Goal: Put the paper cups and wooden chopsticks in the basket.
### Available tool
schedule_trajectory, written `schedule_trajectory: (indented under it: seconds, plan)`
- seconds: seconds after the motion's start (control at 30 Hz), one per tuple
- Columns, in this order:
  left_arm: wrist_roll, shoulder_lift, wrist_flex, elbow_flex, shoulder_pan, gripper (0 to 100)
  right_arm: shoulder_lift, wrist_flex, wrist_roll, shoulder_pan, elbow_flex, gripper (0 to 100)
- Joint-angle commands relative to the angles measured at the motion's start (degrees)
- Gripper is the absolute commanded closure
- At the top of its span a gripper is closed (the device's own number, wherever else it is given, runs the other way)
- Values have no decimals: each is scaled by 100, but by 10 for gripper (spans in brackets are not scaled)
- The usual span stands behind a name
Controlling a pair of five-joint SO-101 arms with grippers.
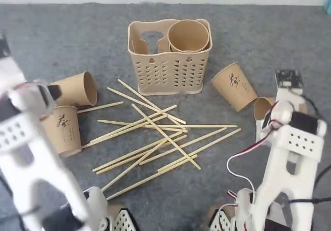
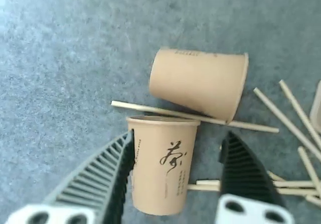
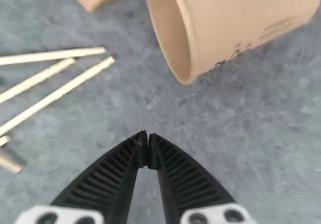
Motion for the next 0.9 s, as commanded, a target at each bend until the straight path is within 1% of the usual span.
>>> schedule_trajectory:
  seconds: [0.0, 0.07, 0.13, 0.23, 0.37, 0.47, 0.53, 0.6, 0.7, 0.83, 0.87]
  plan:
    - [-325, 853, 334, -1200, -44, 879, -233, -1464, 62, 198, 1292, 990]
    - [-510, 1336, 387, -1657, -26, 926, -233, -2035, 53, 163, 1908, 990]
    - [-624, 1802, 369, -1956, -26, 912, -242, -2563, 53, 145, 2374, 990]
    - [-703, 2505, 334, -2255, -18, 884, -374, -2440, 53, 180, 2321, 990]
    - [-712, 3420, 369, -2615, 18, 885, -444, -2387, 53, 145, 2338, 990]
    - [-1125, 3912, 466, -2730, 158, 889, -505, -2404, 53, 154, 2435, 990]
    - [-1433, 4088, 598, -2738, 264, 927, -505, -2404, 53, 154, 2453, 990]
    - [-1662, 4185, 668, -2738, 290, 991, -505, -2404, 53, 154, 2453, 990]
    - [-1899, 4220, 905, -2738, 290, 987, -505, -2404, 53, 154, 2453, 990]
    - [-2558, 4185, 1776, -2747, 290, 987, -505, -2404, 53, 154, 2453, 990]
    - [-2690, 4176, 1855, -2712, 290, 987, -505, -2413, 53, 154, 2453, 990]
